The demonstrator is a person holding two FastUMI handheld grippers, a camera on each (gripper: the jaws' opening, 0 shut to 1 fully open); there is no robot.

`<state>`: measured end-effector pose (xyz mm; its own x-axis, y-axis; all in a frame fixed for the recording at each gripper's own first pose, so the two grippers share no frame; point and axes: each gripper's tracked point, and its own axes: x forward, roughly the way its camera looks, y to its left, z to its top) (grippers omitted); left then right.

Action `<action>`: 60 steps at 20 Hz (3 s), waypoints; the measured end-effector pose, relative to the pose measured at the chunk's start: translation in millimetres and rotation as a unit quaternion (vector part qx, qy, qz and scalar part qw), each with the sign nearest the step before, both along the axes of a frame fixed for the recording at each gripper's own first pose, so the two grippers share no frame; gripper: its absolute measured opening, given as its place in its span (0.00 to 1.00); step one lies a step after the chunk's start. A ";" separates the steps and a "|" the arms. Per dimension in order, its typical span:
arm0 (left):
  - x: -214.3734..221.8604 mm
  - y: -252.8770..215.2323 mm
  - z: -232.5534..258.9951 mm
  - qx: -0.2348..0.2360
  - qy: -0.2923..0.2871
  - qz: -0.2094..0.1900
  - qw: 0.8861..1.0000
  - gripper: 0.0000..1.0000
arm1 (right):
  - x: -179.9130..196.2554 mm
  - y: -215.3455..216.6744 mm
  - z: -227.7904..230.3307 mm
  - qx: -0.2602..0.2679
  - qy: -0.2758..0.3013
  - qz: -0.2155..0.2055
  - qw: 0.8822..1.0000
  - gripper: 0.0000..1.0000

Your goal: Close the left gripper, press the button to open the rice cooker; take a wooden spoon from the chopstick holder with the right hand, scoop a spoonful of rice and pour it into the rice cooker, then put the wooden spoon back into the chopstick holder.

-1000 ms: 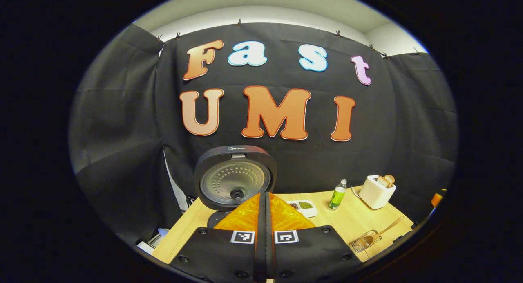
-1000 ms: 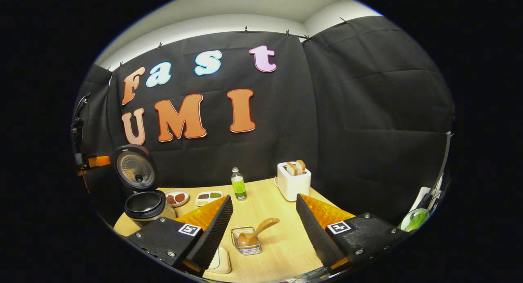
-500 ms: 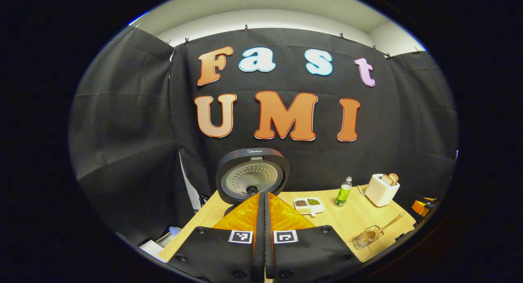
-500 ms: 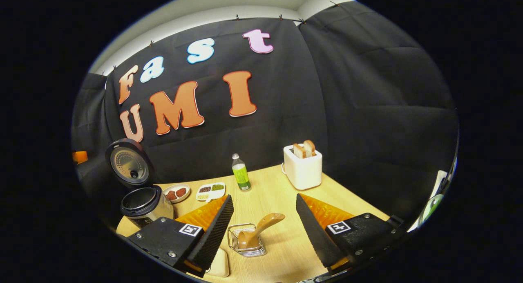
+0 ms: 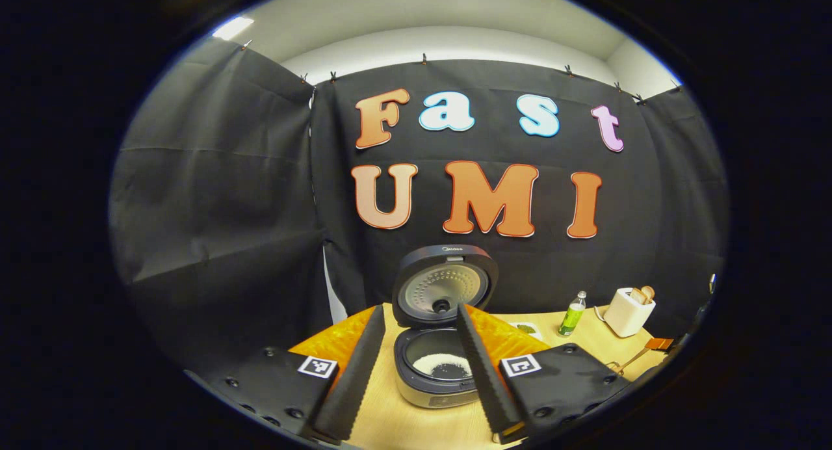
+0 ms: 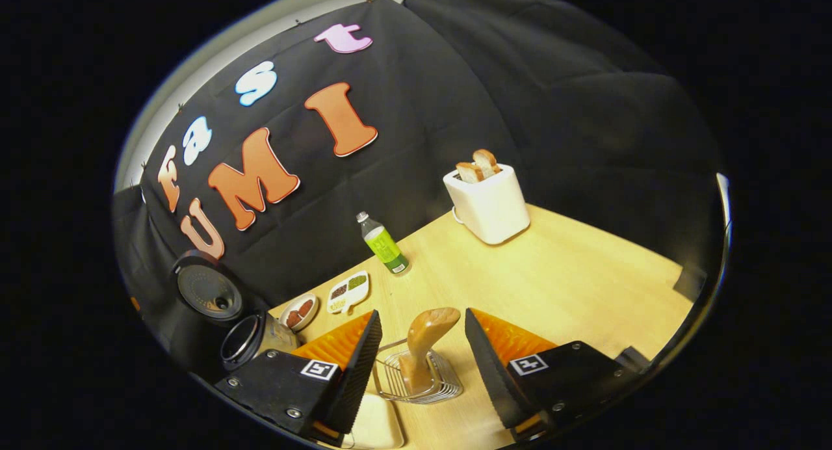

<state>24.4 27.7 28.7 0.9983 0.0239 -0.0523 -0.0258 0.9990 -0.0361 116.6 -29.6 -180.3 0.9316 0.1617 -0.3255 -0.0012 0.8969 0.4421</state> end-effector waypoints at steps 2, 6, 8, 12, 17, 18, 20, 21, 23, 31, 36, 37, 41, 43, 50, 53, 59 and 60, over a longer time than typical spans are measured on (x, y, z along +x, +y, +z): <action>-6.1 14.5 0.5 -0.003 -0.006 0.021 1.000 0.85 | 4.7 -0.3 -6.7 0.029 0.008 -0.005 1.000 0.71; -10.8 29.6 -4.3 0.000 0.000 0.036 0.999 0.99 | 11.2 4.9 -15.1 0.063 0.020 -0.003 0.998 0.46; -10.8 34.0 -6.5 0.003 0.005 0.043 0.999 0.98 | 9.7 8.0 -11.9 0.085 0.022 0.002 0.996 0.34; -6.9 33.3 -10.1 0.006 0.013 0.039 0.999 1.00 | 11.9 14.9 -11.0 0.094 0.022 0.002 0.995 0.21; -1.1 29.7 -7.7 0.011 0.013 0.022 1.000 0.99 | 10.4 20.1 21.1 0.076 -0.004 -0.008 0.997 0.12; -1.0 29.4 -6.7 0.012 0.011 0.017 1.000 0.99 | 6.6 23.3 29.5 0.061 -0.013 -0.005 0.998 0.13; 0.5 29.2 -4.3 0.011 0.008 0.009 1.000 0.98 | -1.9 28.3 51.5 0.031 -0.035 -0.002 0.999 0.13; 1.8 29.3 -2.5 0.009 0.006 0.003 1.000 0.96 | -7.2 31.9 64.3 0.025 -0.046 0.000 0.999 0.12; 4.4 32.2 -1.0 0.009 0.005 -0.004 1.000 1.00 | -20.7 45.1 85.5 0.017 -0.063 0.005 0.998 0.12; 17.9 55.7 5.8 0.010 0.001 -0.029 1.000 0.99 | -73.2 122.7 121.8 -0.015 -0.114 0.049 0.992 0.12; 20.8 74.9 5.3 0.016 0.000 -0.035 0.999 0.96 | -87.5 156.6 94.7 -0.075 -0.114 0.062 0.989 0.13; 21.1 79.4 5.2 0.017 0.000 -0.034 0.999 0.99 | -88.2 161.5 86.6 -0.092 -0.114 0.064 0.987 0.12; 23.0 96.5 3.1 0.033 0.004 -0.031 0.999 1.00 | -90.8 171.8 55.4 -0.166 -0.112 0.061 0.978 0.12; 23.1 100.6 2.1 0.035 0.006 -0.030 0.999 1.00 | -89.7 176.4 38.0 -0.192 -0.106 0.061 0.974 0.12; 18.9 109.0 3.0 0.043 0.007 -0.026 0.999 0.96 | -94.9 195.9 -4.2 -0.235 -0.096 0.070 0.965 0.13; 17.2 109.1 -4.2 0.036 0.016 -0.025 0.999 0.99 | -99.8 208.0 -10.5 -0.218 -0.087 0.079 0.969 0.13; 15.0 113.3 -6.9 0.035 0.019 -0.022 0.999 0.97 | -111.9 239.0 -30.0 -0.123 -0.041 0.097 0.987 0.12; 14.5 113.7 -7.3 0.032 0.019 -0.021 0.999 1.00 | -114.3 240.2 -31.1 -0.098 -0.032 0.098 0.990 0.12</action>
<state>38.9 141.4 21.4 0.9958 -0.0143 -0.0904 0.0169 0.9994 0.0290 2.3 210.6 -211.4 0.9085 0.2814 -0.3089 -0.2066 0.9450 0.2534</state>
